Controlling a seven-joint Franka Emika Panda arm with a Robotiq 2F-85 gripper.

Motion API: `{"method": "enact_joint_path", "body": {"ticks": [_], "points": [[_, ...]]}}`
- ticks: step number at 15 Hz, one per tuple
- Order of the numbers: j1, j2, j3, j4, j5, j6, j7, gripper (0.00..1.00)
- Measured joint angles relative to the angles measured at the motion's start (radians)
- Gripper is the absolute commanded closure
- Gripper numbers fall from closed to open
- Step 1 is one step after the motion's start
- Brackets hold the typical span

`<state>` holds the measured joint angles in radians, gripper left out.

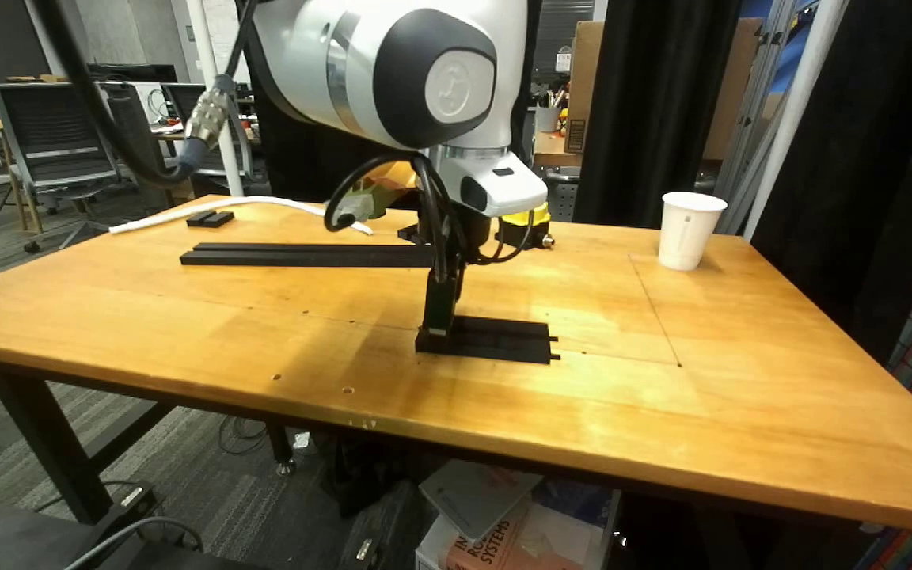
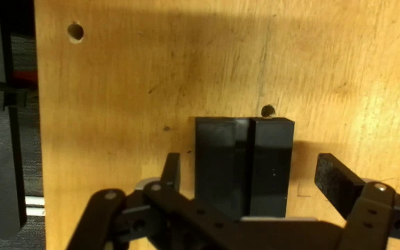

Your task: Connect four black pieces together

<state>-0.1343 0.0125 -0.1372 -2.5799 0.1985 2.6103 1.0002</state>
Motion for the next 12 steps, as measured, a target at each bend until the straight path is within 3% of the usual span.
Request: {"method": "enact_joint_path", "body": {"ticks": [12], "points": [[-0.029, 0.038, -0.039, 0.006, 0.0, 0.0, -0.163, 0.0]]}}
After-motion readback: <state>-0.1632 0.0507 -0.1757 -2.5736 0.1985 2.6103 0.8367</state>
